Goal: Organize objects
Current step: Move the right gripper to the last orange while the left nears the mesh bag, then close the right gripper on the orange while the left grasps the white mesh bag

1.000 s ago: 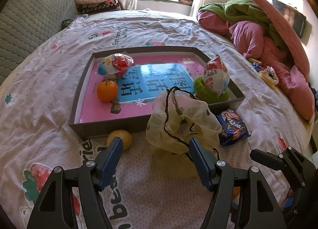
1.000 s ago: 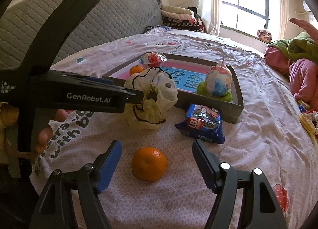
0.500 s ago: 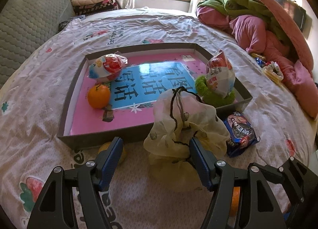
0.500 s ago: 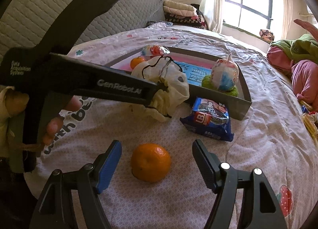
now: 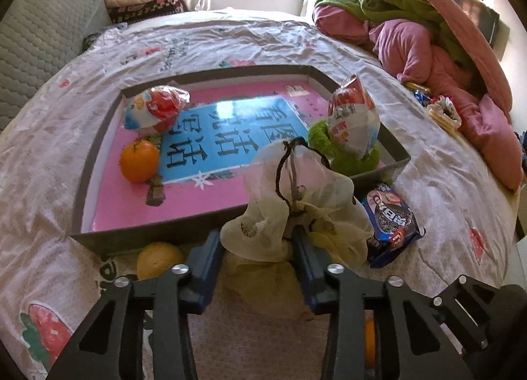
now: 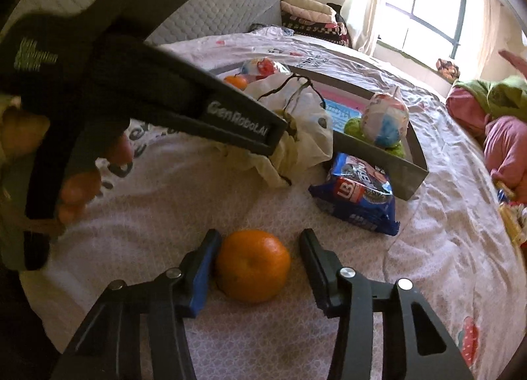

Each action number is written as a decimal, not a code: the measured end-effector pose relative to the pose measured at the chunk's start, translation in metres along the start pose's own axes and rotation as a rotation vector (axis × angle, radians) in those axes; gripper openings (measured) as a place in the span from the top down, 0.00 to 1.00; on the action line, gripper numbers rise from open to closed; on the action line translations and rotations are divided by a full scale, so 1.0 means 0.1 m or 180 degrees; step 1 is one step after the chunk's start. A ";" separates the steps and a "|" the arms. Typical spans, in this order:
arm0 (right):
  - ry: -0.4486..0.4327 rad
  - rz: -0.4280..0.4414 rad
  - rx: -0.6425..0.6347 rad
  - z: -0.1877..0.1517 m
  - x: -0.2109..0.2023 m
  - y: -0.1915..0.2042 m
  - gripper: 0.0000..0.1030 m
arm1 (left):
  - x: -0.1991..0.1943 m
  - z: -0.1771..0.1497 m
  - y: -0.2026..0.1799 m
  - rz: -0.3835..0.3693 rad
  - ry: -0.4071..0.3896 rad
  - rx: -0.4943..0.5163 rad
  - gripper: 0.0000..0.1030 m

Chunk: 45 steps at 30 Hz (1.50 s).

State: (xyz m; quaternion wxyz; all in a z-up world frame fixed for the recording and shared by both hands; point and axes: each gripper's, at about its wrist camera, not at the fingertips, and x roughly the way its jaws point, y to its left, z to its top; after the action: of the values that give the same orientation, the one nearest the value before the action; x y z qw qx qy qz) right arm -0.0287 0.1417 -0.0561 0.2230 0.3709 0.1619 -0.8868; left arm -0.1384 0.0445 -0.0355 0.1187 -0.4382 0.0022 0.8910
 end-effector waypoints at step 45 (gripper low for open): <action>-0.0414 0.0123 0.0169 0.12 -0.24 -0.21 0.60 | -0.70 0.12 0.15 -0.0185 -0.0578 -0.0127 0.75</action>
State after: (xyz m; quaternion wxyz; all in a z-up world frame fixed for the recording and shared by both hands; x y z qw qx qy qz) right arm -0.0320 0.1607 -0.0276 0.2402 0.3214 0.1164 -0.9086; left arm -0.1097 0.0166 0.0250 0.1354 -0.3578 -0.0390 0.9231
